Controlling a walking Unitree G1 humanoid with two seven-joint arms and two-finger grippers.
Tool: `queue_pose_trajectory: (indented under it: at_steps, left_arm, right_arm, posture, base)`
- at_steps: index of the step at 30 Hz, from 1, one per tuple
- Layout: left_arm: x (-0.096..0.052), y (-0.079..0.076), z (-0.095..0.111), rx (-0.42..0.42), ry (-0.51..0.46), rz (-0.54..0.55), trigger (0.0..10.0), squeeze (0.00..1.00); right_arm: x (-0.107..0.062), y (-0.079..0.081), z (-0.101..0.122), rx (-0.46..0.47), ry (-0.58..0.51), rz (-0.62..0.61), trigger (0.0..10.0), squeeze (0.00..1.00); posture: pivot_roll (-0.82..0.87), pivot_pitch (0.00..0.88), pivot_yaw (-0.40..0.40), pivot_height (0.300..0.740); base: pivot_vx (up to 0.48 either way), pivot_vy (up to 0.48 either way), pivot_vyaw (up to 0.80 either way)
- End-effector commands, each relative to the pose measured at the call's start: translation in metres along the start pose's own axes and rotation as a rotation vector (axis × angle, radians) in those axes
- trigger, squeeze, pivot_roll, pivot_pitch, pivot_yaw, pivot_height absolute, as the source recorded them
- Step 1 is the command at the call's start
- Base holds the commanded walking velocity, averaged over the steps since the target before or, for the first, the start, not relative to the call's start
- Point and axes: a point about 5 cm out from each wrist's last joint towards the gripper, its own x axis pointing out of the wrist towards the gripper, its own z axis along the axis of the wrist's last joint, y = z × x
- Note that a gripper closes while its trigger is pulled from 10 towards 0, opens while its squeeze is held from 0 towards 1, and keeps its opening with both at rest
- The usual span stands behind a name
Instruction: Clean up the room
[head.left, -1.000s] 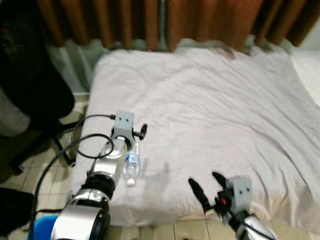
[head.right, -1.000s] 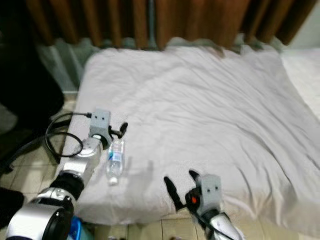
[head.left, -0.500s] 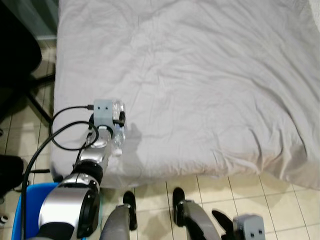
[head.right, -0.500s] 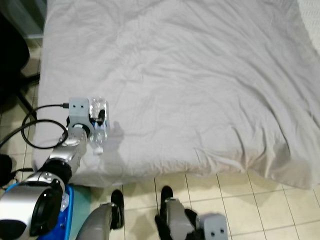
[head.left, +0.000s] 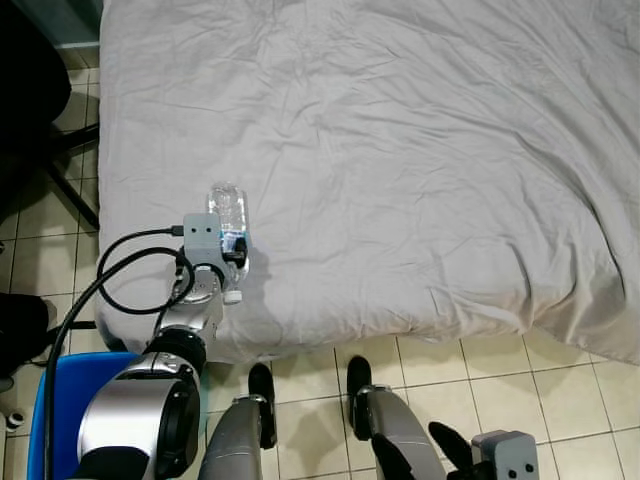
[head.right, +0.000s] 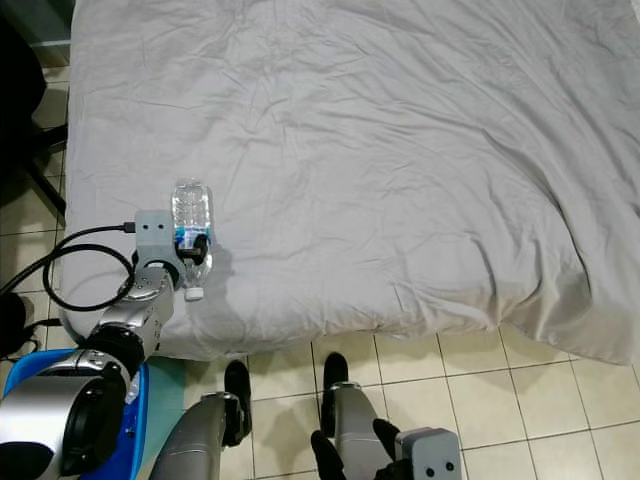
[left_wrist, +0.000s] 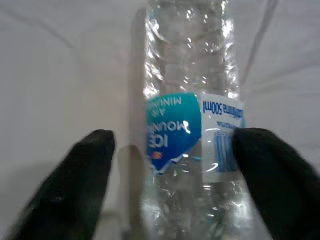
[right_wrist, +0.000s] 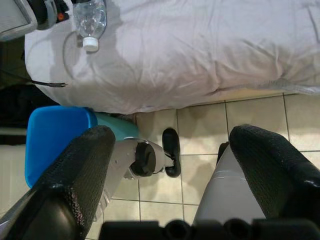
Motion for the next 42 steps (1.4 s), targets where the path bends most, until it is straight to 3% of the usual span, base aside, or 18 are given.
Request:
queue_pose_trajectory:
  at_steps: [1,2,8,16,19,21,24,31,32,36,37,38,39,40,42]
  left_arm:
    - [-0.01,0.002,-0.044,-0.101,0.18,-0.023,0.9,0.0]
    - [-0.01,0.0,-0.045,-0.112,0.187,-0.04,0.0,0.0]
    - [-0.013,-0.01,-0.054,-0.148,0.241,-0.114,0.0,0.0]
    - [-0.016,0.005,-0.061,-0.086,0.245,-0.059,0.0,0.0]
    - [-0.016,0.021,-0.056,-0.043,0.183,-0.025,0.0,0.0]
    - [-0.016,0.026,-0.055,-0.036,0.163,-0.016,0.0,0.0]
    - [-0.023,0.052,-0.053,0.029,0.073,-0.011,0.0,0.0]
    - [-0.036,0.096,-0.058,0.11,0.069,0.147,0.0,0.0]
    - [-0.036,0.096,-0.058,0.11,0.069,0.147,0.0,0.0]
    - [-0.051,0.131,-0.064,0.098,0.081,0.301,0.0,0.0]
    - [-0.053,0.134,-0.067,0.101,0.09,0.328,2.2,0.0]
    - [-0.053,0.134,-0.067,0.101,0.09,0.328,2.2,0.0]
    - [-0.055,0.136,-0.071,0.098,0.111,0.352,8.9,0.0]
    - [-0.058,0.14,-0.074,0.1,0.125,0.385,10.0,0.0]
    - [-0.061,0.142,-0.079,0.098,0.146,0.414,10.0,0.0]
  right_arm:
    - [-0.006,0.002,-0.005,0.026,0.043,-0.003,10.0,0.0]
    - [-0.007,0.002,-0.006,0.026,0.045,-0.003,10.0,0.0]
    - [-0.007,0.002,-0.006,0.027,0.053,-0.004,10.0,0.0]
    - [-0.003,-0.001,-0.008,0.018,0.057,-0.003,10.0,0.0]
    - [0.009,-0.006,-0.009,0.011,0.038,0.002,10.0,0.0]
    - [0.013,-0.007,-0.009,0.009,0.03,0.007,10.0,0.0]
    - [0.037,-0.012,-0.004,-0.004,-0.014,0.06,10.0,0.0]
    - [0.074,-0.03,0.002,-0.016,-0.014,0.152,10.0,0.0]
    - [0.074,-0.03,0.002,-0.016,-0.014,0.152,10.0,0.0]
    - [0.092,-0.041,0.009,-0.051,-0.029,0.176,10.0,0.0]
    - [0.099,-0.044,0.01,-0.053,-0.031,0.178,10.0,0.0]
    - [0.099,-0.044,0.01,-0.053,-0.031,0.178,10.0,0.0]
    - [0.105,-0.046,0.009,-0.062,-0.024,0.194,10.0,0.0]
    - [0.11,-0.045,0.009,-0.076,-0.016,0.215,10.0,0.0]
    - [0.117,-0.045,0.008,-0.078,-0.009,0.239,10.0,0.0]
  posture:
    - [-0.33,0.611,-0.032,0.74]
    - [-0.33,0.611,-0.032,0.74]
    - [-0.33,0.606,-0.031,0.74]
    - [-0.31,0.587,-0.021,0.74]
    - [-0.26,0.515,0.005,0.74]
    - [-0.26,0.515,0.005,0.74]
    - [-0.17,0.402,0.03,0.74]
    - [-0.08,0.239,0.019,0.74]
    - [-0.08,0.239,0.019,0.74]
    - [-0.05,0.186,0.003,0.74]
    - [-0.02,0.161,-0.01,0.74]
    - [-0.02,0.161,-0.01,0.74]
    - [-0.01,0.142,-0.017,0.74]
    - [0.0,0.135,-0.021,0.74]
    - [0.02,0.113,-0.032,0.74]
  base:
    - [0.0,0.0,0.0]
    - [0.0,0.0,0.0]
    - [0.0,0.0,0.0]
    - [0.0,0.0,0.0]
    - [0.0,0.0,0.0]
    - [0.0,0.0,0.0]
    - [0.0,0.0,0.0]
    - [0.0,0.0,0.0]
    - [0.0,0.0,0.0]
    - [0.0,0.0,0.0]
    - [0.0,0.0,0.64]
    - [0.0,0.0,0.64]
    - [0.0,0.0,0.67]
    - [0.0,0.0,0.59]
    - [0.0,0.0,0.58]
